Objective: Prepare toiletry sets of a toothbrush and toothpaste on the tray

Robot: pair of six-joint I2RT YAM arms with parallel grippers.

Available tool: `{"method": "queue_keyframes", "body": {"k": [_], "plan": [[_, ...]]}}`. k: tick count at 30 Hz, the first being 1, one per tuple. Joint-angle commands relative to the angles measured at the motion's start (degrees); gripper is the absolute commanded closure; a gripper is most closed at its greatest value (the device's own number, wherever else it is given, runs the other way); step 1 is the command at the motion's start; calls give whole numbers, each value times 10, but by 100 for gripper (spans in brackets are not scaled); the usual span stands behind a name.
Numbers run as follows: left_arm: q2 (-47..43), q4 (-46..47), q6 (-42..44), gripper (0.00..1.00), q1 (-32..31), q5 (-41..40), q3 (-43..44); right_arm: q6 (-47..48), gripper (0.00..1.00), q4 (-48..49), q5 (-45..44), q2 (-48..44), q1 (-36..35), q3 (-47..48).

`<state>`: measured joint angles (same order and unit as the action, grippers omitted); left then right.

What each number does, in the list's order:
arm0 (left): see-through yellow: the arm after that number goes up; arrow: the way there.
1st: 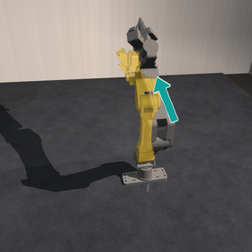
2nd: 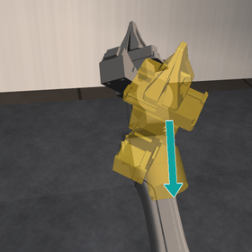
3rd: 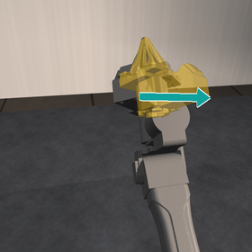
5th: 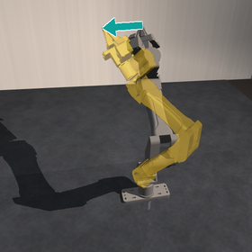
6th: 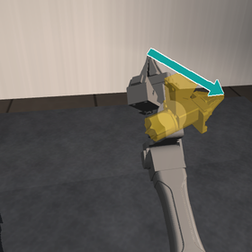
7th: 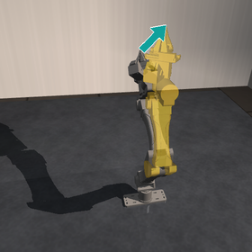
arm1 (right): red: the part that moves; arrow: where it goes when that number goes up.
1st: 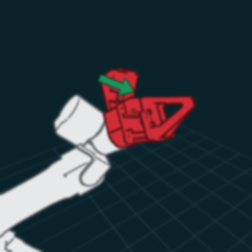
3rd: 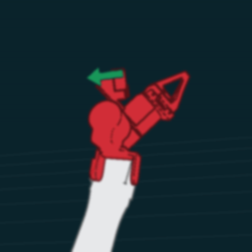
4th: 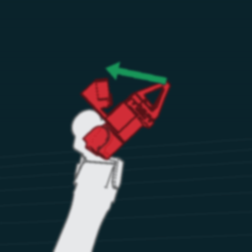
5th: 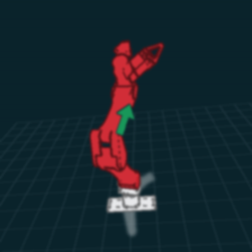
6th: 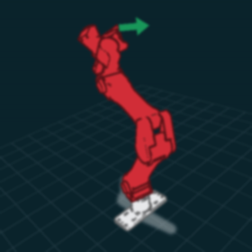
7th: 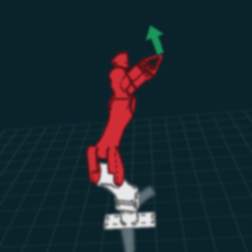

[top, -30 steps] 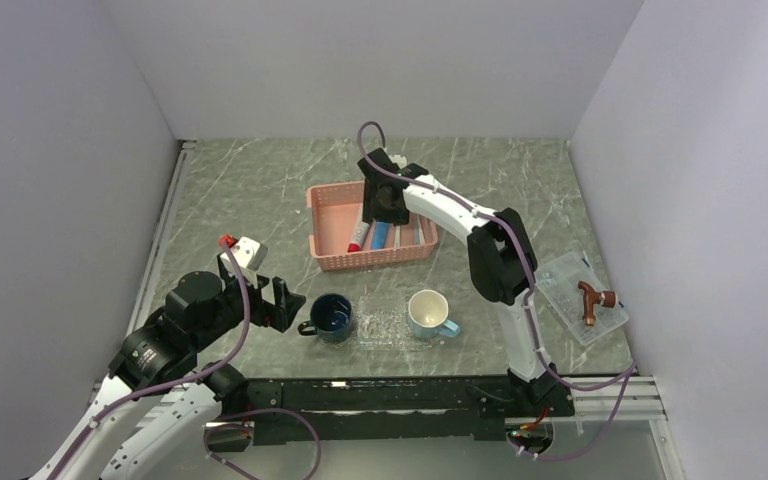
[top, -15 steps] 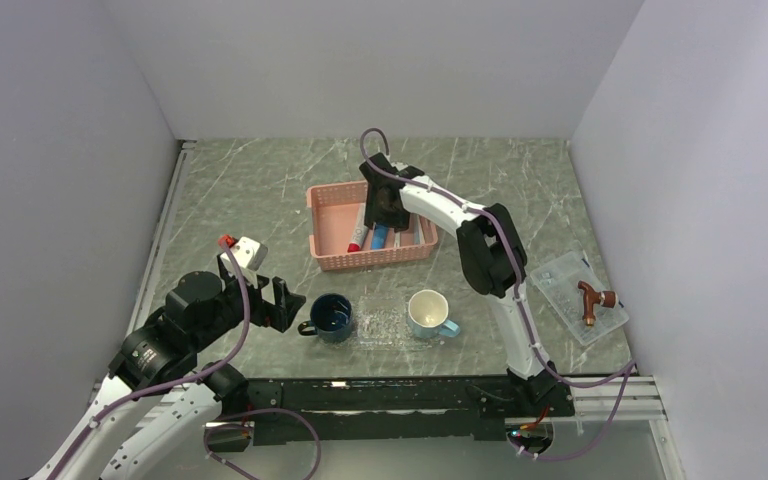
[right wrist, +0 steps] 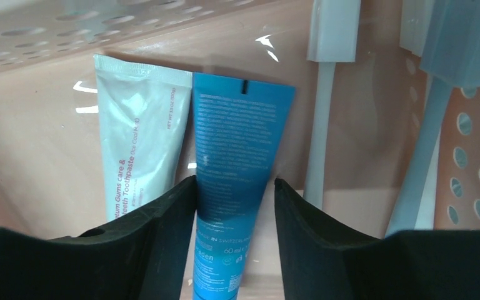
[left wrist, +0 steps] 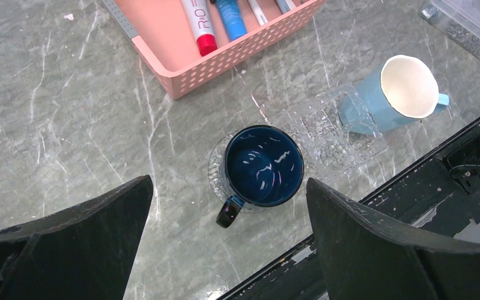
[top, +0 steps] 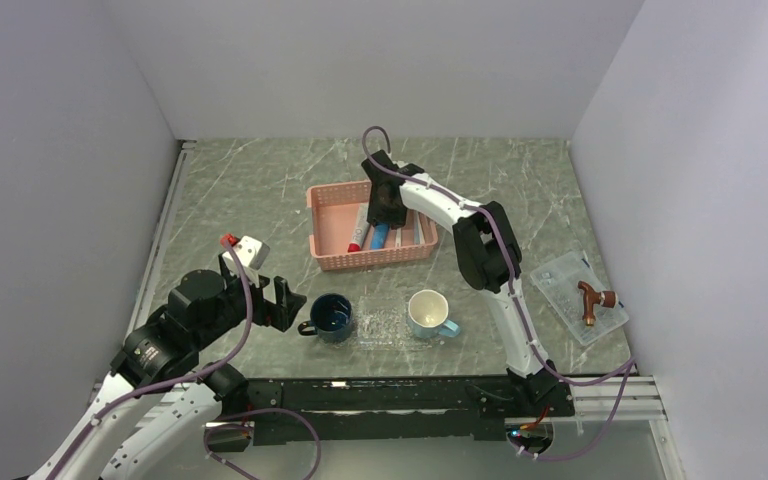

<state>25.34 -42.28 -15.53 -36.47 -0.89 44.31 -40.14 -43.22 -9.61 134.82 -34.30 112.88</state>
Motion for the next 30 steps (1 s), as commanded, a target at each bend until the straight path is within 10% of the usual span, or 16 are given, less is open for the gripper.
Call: {"method": "queue_keyframes", "body": {"k": [1, 11, 30], "plan": [[5, 14, 8, 0, -1, -5, 5, -6, 54, 14, 13, 23, 5, 13], [11, 15, 9, 1, -2, -5, 7, -3, 74, 19, 21, 2, 6, 17], [-4, 32, 20, 1, -2, 46, 6, 30, 78, 129, 1, -212, 3, -91]]}}
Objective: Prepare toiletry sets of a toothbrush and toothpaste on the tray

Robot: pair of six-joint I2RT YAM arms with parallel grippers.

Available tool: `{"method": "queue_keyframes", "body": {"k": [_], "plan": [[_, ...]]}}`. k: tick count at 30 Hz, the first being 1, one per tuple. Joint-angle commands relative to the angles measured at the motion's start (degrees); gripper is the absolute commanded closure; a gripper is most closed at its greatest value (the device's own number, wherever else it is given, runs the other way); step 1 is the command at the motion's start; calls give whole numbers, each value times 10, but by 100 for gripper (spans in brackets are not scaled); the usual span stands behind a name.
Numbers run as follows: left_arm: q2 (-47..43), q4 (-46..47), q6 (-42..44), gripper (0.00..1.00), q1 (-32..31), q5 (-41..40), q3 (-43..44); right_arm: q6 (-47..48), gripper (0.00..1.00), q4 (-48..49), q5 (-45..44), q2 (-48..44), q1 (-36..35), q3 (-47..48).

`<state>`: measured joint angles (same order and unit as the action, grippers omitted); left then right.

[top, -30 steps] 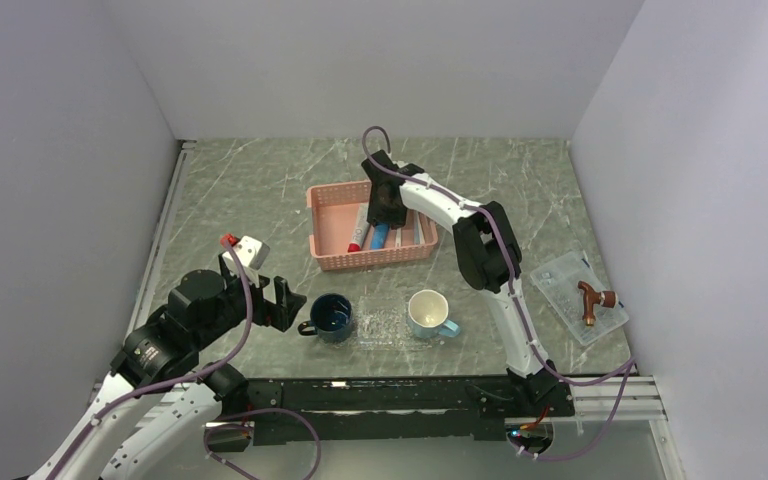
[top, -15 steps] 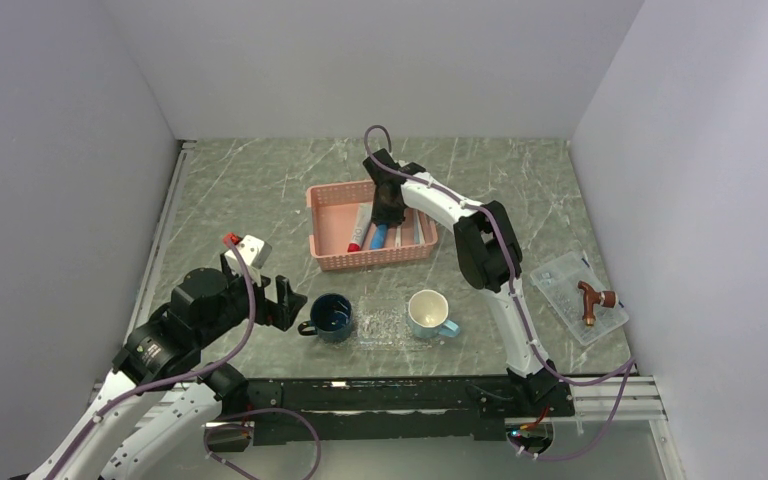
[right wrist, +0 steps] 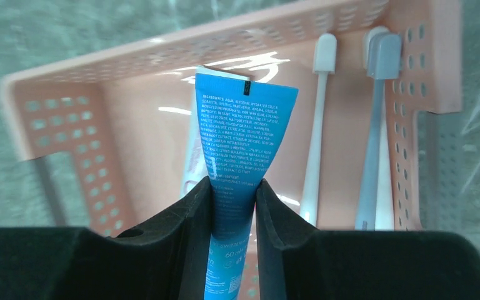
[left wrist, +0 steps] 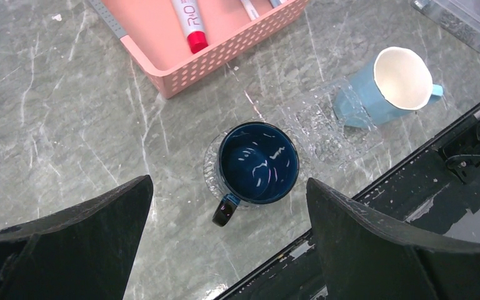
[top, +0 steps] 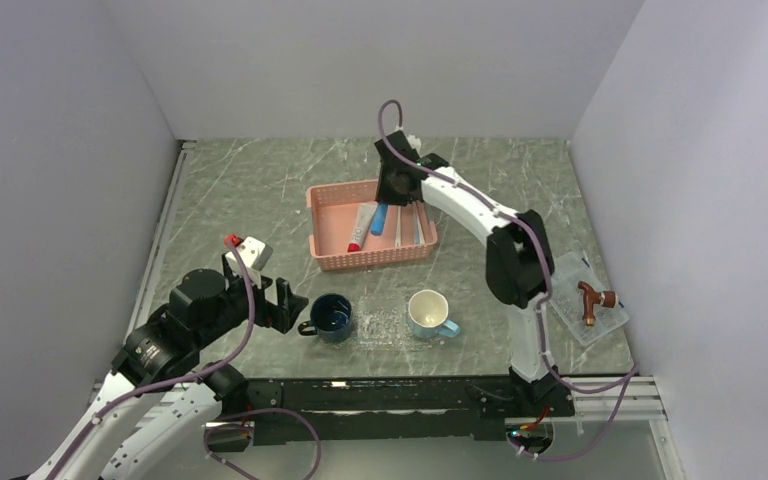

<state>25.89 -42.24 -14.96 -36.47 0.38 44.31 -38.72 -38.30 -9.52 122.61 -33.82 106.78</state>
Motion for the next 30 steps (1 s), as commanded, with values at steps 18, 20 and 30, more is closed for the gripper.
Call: {"method": "queue_keyframes", "body": {"k": [18, 20, 30], "plan": [[25, 153, -61, 1, -1, 185, 23, 56, 76, 358, 99, -440, -85, -367], [29, 181, -82, 1, -2, 200, 18, 45, 75, 387, 120, -474, -97, -399], [46, 323, -191, 1, -1, 244, -24, -16, 73, 517, 190, -587, -144, -505]]}}
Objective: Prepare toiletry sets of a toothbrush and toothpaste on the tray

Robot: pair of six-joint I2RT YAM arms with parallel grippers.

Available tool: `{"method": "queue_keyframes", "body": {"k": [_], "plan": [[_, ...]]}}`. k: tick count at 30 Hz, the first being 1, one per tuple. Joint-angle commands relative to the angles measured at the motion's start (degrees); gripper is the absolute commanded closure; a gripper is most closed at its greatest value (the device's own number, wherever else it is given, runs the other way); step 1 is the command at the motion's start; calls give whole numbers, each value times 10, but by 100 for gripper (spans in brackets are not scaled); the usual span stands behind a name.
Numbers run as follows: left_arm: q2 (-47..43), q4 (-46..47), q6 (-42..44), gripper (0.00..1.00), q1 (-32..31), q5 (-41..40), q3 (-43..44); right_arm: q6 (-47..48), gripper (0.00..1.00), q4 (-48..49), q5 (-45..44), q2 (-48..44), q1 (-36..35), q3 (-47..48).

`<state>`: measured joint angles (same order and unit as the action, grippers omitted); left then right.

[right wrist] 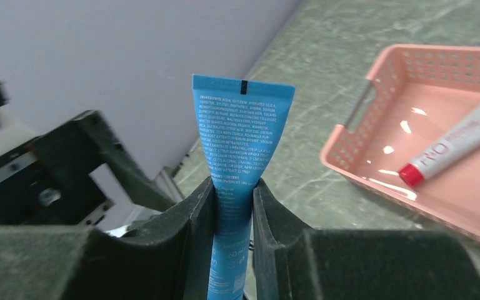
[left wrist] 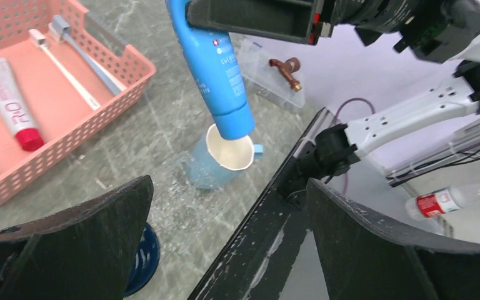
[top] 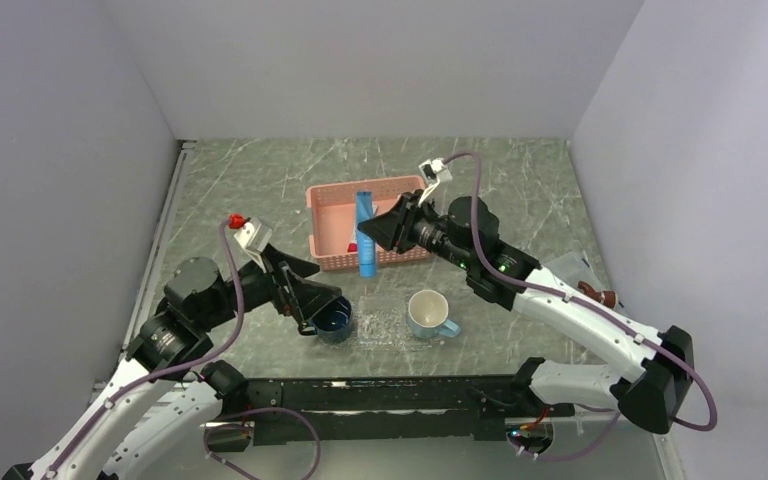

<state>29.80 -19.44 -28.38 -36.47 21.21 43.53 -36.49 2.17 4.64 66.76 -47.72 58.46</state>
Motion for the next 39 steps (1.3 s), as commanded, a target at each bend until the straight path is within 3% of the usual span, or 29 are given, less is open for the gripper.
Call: {"method": "queue_keyframes", "body": {"k": [1, 11, 23, 29, 39], "plan": [[10, 122, -70, 1, -2, 47, -24, -46, 73, 128, 58, -33, -6, -29], [38, 266, -148, 1, -2, 109, -59, -110, 72, 251, 109, -46, -38, -84], [51, 370, -210, 0, -2, 158, -103, -116, 72, 323, 71, -57, -80, -114], [49, 397, -223, 23, -1, 180, -114, -110, 72, 327, 47, -66, -90, -121], [41, 403, -223, 52, -2, 192, -121, -100, 71, 327, 27, -65, -105, -124]]}}
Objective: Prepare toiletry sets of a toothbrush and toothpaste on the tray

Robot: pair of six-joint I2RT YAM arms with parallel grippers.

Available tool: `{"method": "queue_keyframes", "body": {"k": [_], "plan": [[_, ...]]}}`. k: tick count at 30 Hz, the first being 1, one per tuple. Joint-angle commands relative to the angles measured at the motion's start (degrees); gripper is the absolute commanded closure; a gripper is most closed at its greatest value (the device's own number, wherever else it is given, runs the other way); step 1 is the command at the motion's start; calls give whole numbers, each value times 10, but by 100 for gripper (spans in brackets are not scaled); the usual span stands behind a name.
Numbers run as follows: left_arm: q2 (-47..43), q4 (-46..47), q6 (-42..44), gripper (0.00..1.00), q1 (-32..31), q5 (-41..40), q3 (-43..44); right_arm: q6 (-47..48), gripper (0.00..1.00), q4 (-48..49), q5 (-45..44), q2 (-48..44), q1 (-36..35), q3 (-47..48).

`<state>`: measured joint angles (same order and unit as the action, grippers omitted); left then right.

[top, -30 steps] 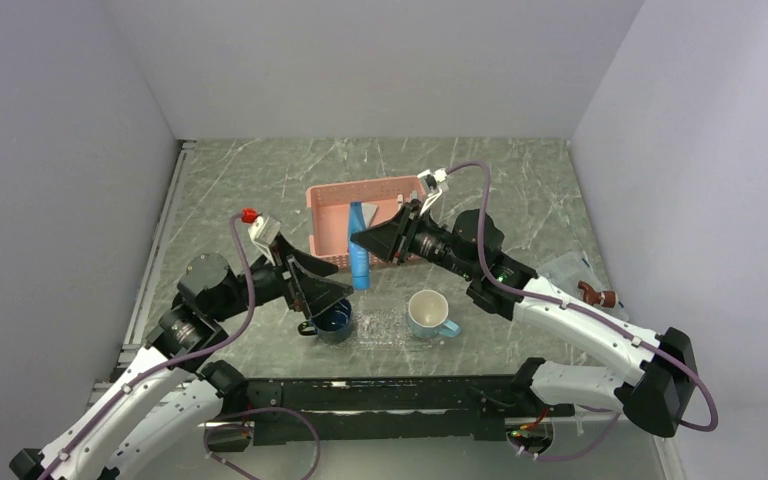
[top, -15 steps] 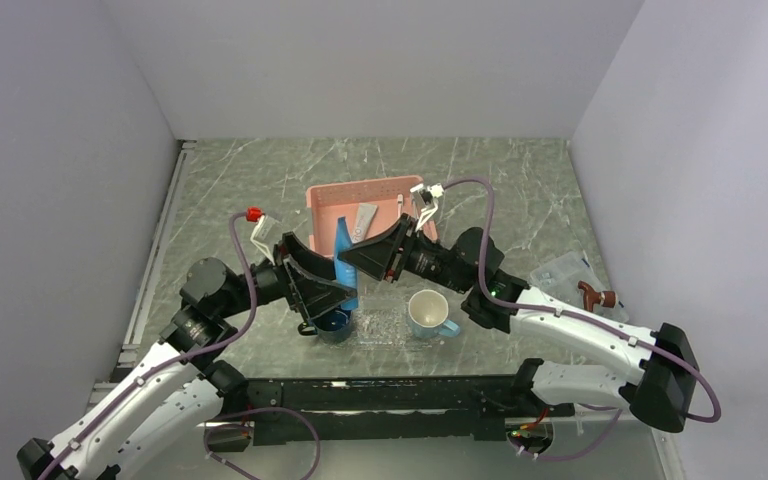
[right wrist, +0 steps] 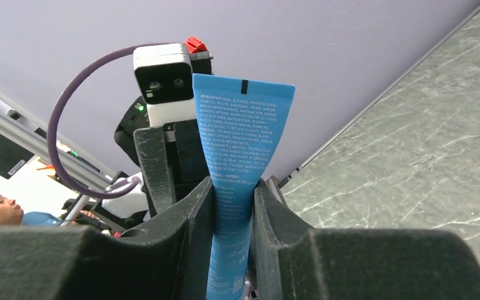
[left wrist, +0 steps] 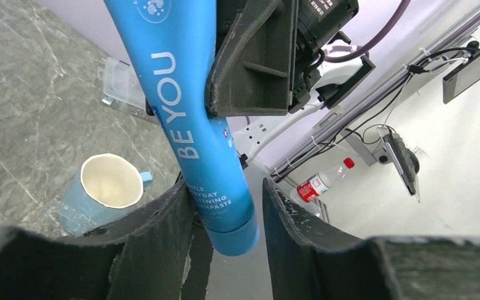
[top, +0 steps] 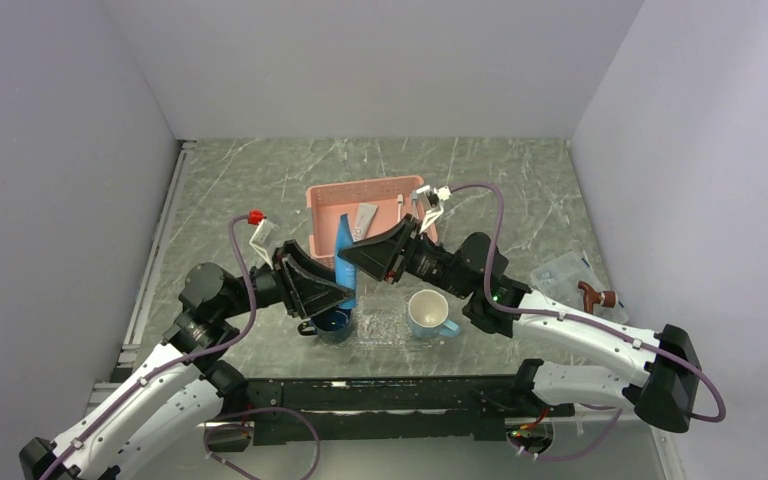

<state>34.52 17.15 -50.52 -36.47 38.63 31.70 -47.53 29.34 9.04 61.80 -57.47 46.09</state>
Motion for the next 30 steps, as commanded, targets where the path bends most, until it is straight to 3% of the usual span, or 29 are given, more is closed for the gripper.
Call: {"method": "queue_keyframes", "body": {"k": [1, 9, 14, 18, 23, 30], "plan": [[-6, 37, -2, 53, -2, 18, -4, 11, 71, 54, -18, -15, -9, 1], [-4, 42, 2, 75, -2, 27, -3, 23, 69, 43, -30, -20, -17, -4], [-8, 19, 17, 100, -2, 27, 1, 34, 54, 19, -30, -28, -18, -2], [-12, -19, 43, 100, -2, 23, 9, 45, 41, -6, -34, -41, -17, -4], [-10, -101, 112, 100, -2, 29, 35, 74, 37, -90, -46, -64, -18, 12], [-9, -328, 259, 100, -1, -24, 99, 118, 32, -273, -89, -86, -18, 76]]}}
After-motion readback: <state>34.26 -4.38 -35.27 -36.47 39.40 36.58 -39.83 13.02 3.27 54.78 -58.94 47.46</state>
